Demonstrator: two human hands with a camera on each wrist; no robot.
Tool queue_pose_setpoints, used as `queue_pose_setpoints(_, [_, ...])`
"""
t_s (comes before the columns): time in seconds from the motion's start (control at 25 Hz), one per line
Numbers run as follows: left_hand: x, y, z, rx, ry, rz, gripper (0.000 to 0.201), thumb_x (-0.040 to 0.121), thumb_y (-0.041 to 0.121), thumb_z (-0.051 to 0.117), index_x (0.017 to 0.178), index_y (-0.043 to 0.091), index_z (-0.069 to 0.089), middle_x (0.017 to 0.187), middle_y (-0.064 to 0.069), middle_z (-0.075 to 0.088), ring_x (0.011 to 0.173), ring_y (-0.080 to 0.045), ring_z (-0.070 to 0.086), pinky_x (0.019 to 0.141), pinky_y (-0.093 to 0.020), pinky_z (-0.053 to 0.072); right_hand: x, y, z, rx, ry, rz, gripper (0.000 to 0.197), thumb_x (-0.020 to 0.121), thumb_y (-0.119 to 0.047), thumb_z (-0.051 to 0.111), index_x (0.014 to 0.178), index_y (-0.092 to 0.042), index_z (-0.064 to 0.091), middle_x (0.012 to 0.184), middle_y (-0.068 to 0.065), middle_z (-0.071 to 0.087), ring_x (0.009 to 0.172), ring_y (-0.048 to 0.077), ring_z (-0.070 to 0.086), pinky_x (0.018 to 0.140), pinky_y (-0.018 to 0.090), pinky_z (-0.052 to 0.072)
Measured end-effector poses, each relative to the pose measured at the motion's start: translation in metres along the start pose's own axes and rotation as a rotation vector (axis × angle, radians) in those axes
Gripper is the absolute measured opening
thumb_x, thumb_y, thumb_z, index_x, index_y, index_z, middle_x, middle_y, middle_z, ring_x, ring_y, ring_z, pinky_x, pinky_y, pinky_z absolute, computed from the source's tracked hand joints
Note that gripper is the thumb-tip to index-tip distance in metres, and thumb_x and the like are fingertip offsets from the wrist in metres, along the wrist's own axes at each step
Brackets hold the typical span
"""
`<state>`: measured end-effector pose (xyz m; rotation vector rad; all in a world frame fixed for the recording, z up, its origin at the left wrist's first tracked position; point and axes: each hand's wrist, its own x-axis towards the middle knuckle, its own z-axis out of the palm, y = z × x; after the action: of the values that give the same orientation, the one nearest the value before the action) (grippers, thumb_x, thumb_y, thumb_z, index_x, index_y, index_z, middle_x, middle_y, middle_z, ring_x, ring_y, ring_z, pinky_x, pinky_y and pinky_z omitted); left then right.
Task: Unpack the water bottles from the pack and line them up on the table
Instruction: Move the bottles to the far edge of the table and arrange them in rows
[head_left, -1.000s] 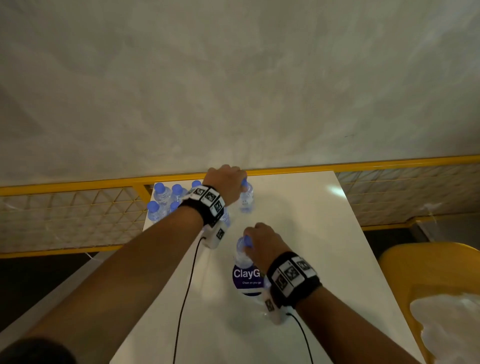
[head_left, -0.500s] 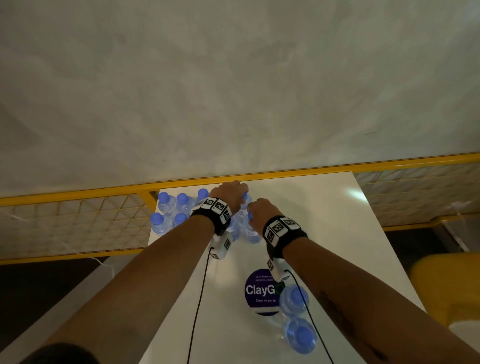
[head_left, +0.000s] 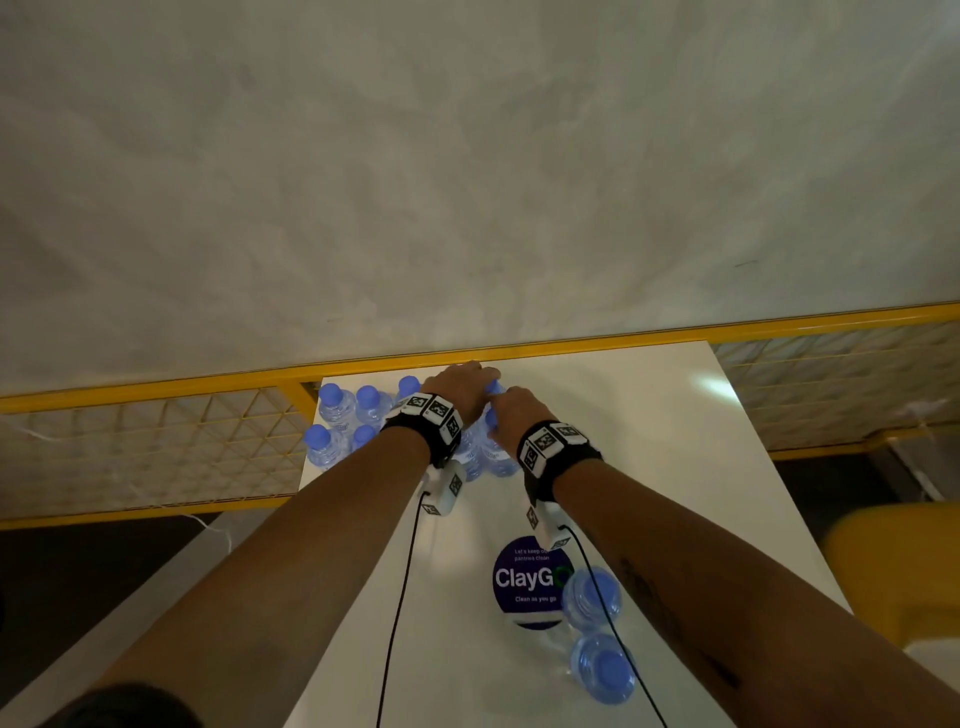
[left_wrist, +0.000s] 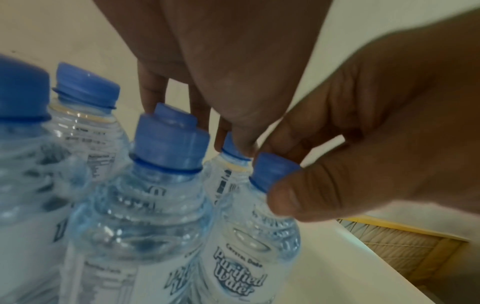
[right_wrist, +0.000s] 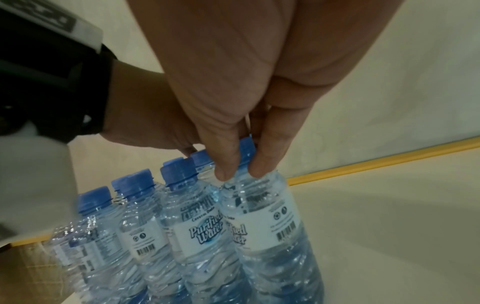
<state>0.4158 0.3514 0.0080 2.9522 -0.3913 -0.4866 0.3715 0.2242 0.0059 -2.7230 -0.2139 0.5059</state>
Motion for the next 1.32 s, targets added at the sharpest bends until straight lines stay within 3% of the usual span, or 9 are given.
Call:
queue_pose_setpoints(0.16, [-0.022,0.003,-0.013,-0.016,0.069,-0.004,0.049,0.102,0.030,0.052,0.150,0.026,0.045,0.147,-0.002,0.051,0.133,-0.032,0.049,0.106,-0.052,0.045,-0.042,0.014,-0.010,-0.046,-0.029,-0.044,0.043,0.089,-0.031,0.066,0.125,-0.012,0.053,0.121,0.011,0.057,0.109,0.028,0.060,0.089,0.034,0.049])
queue_pose_setpoints(0.28, [-0.057,0.022,-0.023,0.007,0.239,0.103,0.041,0.101,0.026,0.053,0.141,0.022,0.055,0.136,-0.003,0.059,0.123,-0.031,0.056,0.099,-0.048,0.049,-0.103,0.028,-0.013,0.010,-0.008,-0.108,0.046,0.088,-0.036,0.065,0.128,-0.016,0.053,0.123,0.006,0.055,0.114,0.025,0.056,0.097,0.037,0.047])
queue_pose_setpoints(0.36, [-0.091,0.049,-0.023,-0.096,0.247,0.232,0.037,0.102,0.027,0.053,0.137,0.021,0.060,0.128,-0.003,0.063,0.113,-0.029,0.062,0.093,-0.045,0.052,-0.155,0.040,-0.011,0.049,-0.029,-0.108,0.034,0.088,-0.039,0.063,0.118,-0.023,0.058,0.117,0.001,0.056,0.111,0.022,0.056,0.097,0.037,0.048])
queue_pose_setpoints(0.52, [-0.162,0.114,0.004,-0.094,-0.029,0.428,0.037,0.102,0.044,0.051,0.136,0.032,0.059,0.123,0.001,0.063,0.106,-0.021,0.065,0.088,-0.038,0.054,-0.263,0.060,0.005,0.039,-0.102,-0.016,0.028,0.084,-0.041,0.061,0.109,-0.028,0.061,0.109,-0.002,0.058,0.103,0.021,0.060,0.087,0.035,0.051])
queue_pose_setpoints(0.68, [-0.187,0.155,0.052,-0.064,-0.274,0.384,0.035,0.093,0.044,0.060,0.125,0.032,0.064,0.119,-0.003,0.056,0.103,-0.028,0.064,0.088,-0.040,0.053,-0.311,0.070,0.032,-0.024,-0.139,-0.008,0.036,0.088,-0.037,0.057,0.124,-0.033,0.053,0.118,-0.002,0.054,0.108,0.024,0.056,0.088,0.037,0.051])
queue_pose_setpoints(0.88, [-0.180,0.163,0.080,-0.003,-0.301,0.333,0.016,0.090,0.022,0.060,0.104,0.016,0.066,0.103,-0.005,0.048,0.089,-0.035,0.065,0.082,-0.040,0.055,-0.308,0.078,0.065,-0.032,-0.041,-0.055,0.041,0.093,-0.021,0.054,0.133,-0.026,0.047,0.125,0.000,0.050,0.102,0.026,0.058,0.079,0.036,0.050])
queue_pose_setpoints(1.04, [-0.150,0.152,0.051,-0.019,-0.186,0.336,0.005,0.089,0.011,0.062,0.094,0.011,0.064,0.092,-0.001,0.043,0.083,-0.032,0.059,0.075,-0.034,0.045,-0.303,0.081,0.071,0.013,-0.021,-0.078,0.025,0.095,-0.018,0.051,0.120,-0.024,0.051,0.116,0.000,0.050,0.101,0.024,0.056,0.074,0.034,0.047])
queue_pose_setpoints(1.12, [-0.124,0.144,0.025,-0.022,-0.107,0.308,0.007,0.090,0.009,0.061,0.096,0.009,0.064,0.093,-0.003,0.047,0.081,-0.028,0.055,0.075,-0.034,0.045,-0.305,0.080,0.069,0.040,-0.011,-0.097,0.018,0.097,-0.020,0.049,0.115,-0.023,0.051,0.113,0.000,0.050,0.100,0.023,0.053,0.076,0.033,0.048])
queue_pose_setpoints(1.32, [-0.041,0.128,-0.024,0.010,-0.008,0.163,0.016,0.090,0.009,0.061,0.105,0.010,0.066,0.111,-0.011,0.056,0.100,-0.032,0.061,0.089,-0.041,0.050,-0.304,0.084,0.069,0.060,-0.048,-0.135,0.021,0.100,-0.021,0.039,0.117,-0.018,0.051,0.117,0.003,0.050,0.104,0.023,0.050,0.074,0.032,0.043])
